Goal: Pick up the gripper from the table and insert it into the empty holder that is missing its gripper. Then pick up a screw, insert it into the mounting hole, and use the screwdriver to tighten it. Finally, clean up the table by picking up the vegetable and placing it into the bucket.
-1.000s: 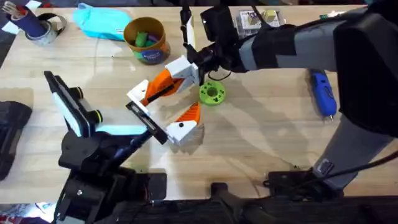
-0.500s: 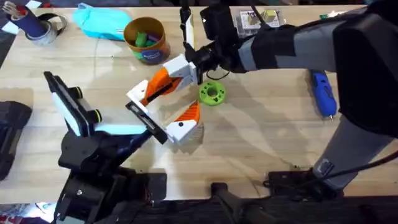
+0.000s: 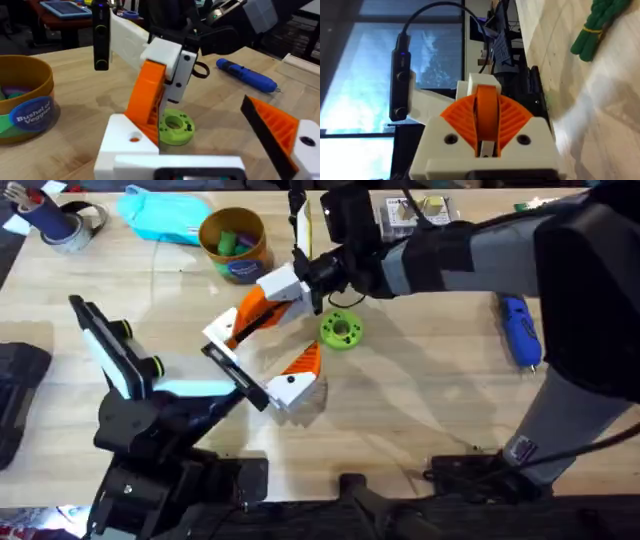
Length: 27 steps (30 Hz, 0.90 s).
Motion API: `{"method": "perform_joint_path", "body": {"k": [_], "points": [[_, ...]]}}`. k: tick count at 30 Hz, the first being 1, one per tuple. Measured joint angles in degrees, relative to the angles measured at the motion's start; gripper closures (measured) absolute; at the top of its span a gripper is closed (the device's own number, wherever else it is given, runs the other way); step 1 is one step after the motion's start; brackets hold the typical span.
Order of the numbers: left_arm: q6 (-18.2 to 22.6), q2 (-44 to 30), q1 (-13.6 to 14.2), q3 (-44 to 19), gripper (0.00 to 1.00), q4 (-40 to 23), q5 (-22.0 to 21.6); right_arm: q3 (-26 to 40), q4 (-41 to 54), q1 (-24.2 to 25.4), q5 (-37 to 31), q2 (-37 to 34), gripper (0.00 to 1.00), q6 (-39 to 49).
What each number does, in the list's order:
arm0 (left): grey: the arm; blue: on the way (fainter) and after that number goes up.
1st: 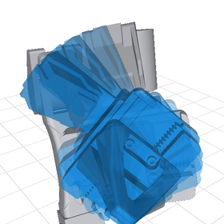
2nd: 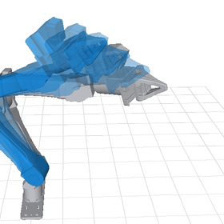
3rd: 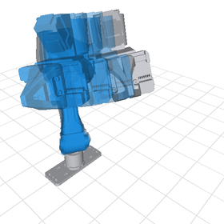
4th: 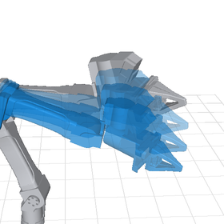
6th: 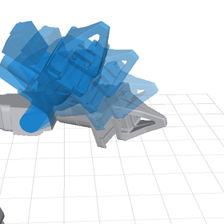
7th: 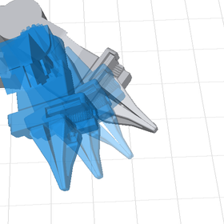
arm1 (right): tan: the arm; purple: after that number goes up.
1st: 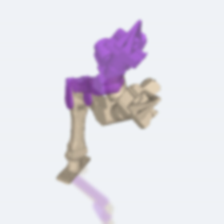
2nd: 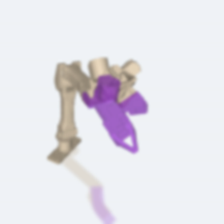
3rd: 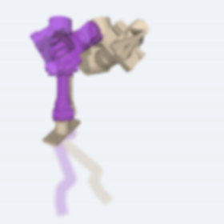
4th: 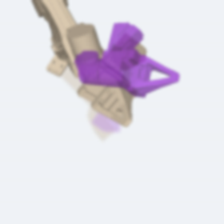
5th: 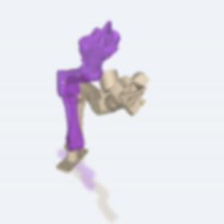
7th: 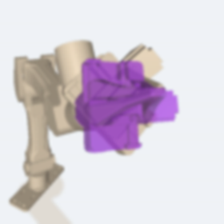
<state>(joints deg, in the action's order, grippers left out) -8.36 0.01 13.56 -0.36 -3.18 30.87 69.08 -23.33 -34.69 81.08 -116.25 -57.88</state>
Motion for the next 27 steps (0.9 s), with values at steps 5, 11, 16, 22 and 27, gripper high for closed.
{"method": "perform_joint_path", "body": {"k": [5, 11, 16, 22, 27], "points": [[0.35, 0.0, 0.0, 0.0, 0.006, 0.11, -0.2, -0.02, 0.18, -0.61, 0.1, -0.1, 0.626, -0.14], [0.68, 0.0, 0.75, 0.0, 0.006, 0.11, 2.5, -0.02, 0.22, -2.6, 0.38, -0.39, 0.408, -0.32], [0.77, 0.0, 0.76, 0.0, 0.006, 0.1, 3.92, -0.02, 0.14, -2.73, 0.4, -0.39, 0.033, -0.41], [0.85, 0.0, 0.76, 0.0, 0.006, 0.09, 4.07, -0.03, 0.19, 0.24, 0.39, -0.39, 0.007, -0.42], [0.87, 0.0, 0.76, 0.0, 0.006, 0.11, 4.07, -0.02, 0.86, 4.55, 0.41, -0.39, 0.006, -0.45]]}}
